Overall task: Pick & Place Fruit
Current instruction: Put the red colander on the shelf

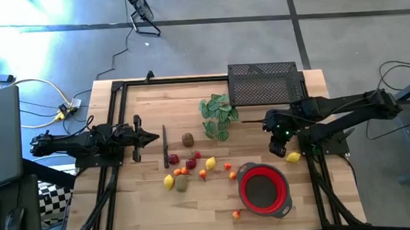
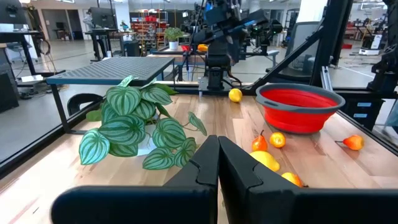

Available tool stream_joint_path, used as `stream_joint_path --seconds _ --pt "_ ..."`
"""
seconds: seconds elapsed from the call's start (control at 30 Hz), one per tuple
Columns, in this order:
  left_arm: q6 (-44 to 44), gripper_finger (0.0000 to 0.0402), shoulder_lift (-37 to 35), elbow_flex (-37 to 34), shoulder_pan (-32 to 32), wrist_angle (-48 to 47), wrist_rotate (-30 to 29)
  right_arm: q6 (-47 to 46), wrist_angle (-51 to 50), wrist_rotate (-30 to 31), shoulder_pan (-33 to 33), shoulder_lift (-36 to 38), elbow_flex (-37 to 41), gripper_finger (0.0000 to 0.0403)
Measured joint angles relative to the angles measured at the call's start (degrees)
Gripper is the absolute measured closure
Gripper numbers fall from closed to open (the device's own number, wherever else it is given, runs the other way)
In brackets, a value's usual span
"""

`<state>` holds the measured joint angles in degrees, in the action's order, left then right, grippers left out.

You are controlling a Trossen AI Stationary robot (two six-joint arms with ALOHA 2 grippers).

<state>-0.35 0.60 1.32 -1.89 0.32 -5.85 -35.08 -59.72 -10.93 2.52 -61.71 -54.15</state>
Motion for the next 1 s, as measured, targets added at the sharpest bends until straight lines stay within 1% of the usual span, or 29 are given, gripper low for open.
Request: stream_joint_path --seconds 0.1,0.2,0.27,0.53,0.67,0.8,1.0 --pt "0.01 0.0402 0.0 0.0 0.0 0.0 0.0 -0.76 -0.04 0.17 -0.02 -0.35 0.0 0.0387" --pt "0.02 0.0402 0.0 -0.01 0.0 0.0 0.0 -1.46 -0.06 0.0 0.0 -0.28 0.0 0.0356" --pt "0.02 0.0402 0.0 0.0 0.0 0.0 -0.07 -2.81 -0.04 0.18 -0.02 -0.51 0.0 0.0327" --pt "0.02 0.0402 0.0 -0.01 0.0 0.03 -0.7 -6.33 -0.04 2.21 -0.02 -0.5 0.0 0.0186" --pt "0.02 0.0402 0.0 -0.02 0.0 0.02 -0.72 -6.28 -0.06 0.81 0.0 -0.5 0.0 0.0139" --pt "0.02 0.0402 0.0 -0.01 0.0 0.02 -0.76 -3.89 -0.04 0.57 0.96 -0.5 0.0 0.0119" --pt "0.0 0.0402 0.0 -0.02 0.0 0.02 -0.84 -4.31 -0.04 1.51 3.76 -0.5 0.0 0.0117"
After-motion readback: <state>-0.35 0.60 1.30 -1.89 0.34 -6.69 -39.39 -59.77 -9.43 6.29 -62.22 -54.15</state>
